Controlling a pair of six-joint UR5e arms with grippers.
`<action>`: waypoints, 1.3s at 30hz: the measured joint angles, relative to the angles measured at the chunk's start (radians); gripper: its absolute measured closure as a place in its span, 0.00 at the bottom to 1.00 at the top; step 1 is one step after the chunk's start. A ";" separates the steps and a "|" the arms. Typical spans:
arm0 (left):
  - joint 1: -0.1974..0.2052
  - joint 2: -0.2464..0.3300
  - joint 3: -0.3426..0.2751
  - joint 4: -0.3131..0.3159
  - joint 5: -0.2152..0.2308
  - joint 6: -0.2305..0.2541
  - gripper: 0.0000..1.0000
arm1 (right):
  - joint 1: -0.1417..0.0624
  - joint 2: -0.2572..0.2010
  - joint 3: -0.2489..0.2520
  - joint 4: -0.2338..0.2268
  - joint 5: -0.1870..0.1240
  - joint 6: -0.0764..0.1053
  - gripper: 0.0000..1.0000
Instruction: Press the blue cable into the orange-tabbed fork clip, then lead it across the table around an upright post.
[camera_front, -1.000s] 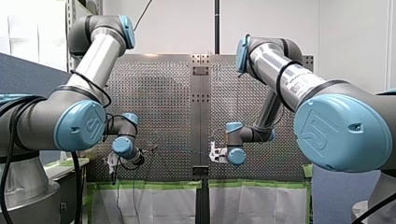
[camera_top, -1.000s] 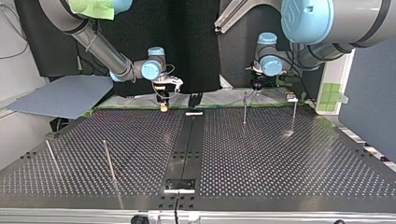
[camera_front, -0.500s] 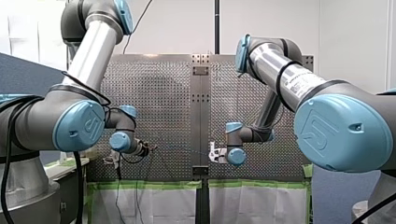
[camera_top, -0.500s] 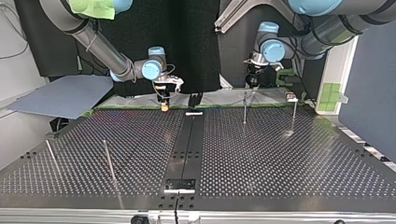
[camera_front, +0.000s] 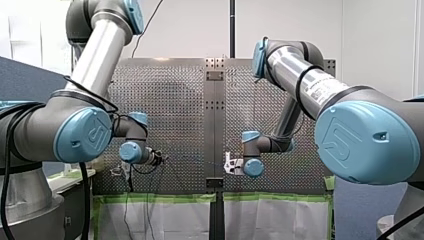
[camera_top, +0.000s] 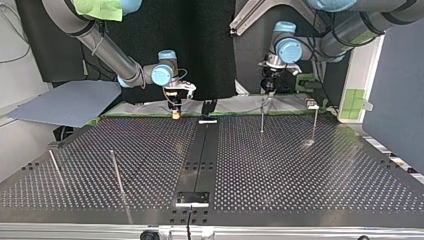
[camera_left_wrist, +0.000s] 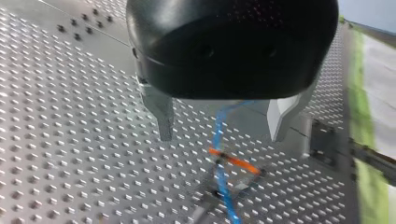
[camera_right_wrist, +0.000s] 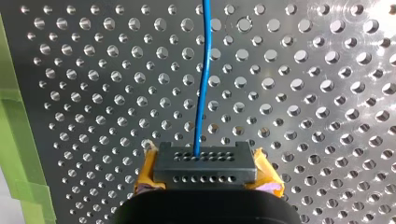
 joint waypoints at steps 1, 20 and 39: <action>-0.001 -0.006 0.000 -0.001 -0.004 0.007 0.00 | 0.000 0.000 0.000 0.000 0.000 0.000 1.00; -0.005 -0.021 0.016 0.001 -0.044 0.043 0.00 | 0.000 0.002 0.000 -0.003 -0.019 0.000 1.00; -0.018 -0.021 0.016 -0.001 -0.044 0.056 0.00 | 0.000 0.008 0.000 -0.001 -0.043 0.004 1.00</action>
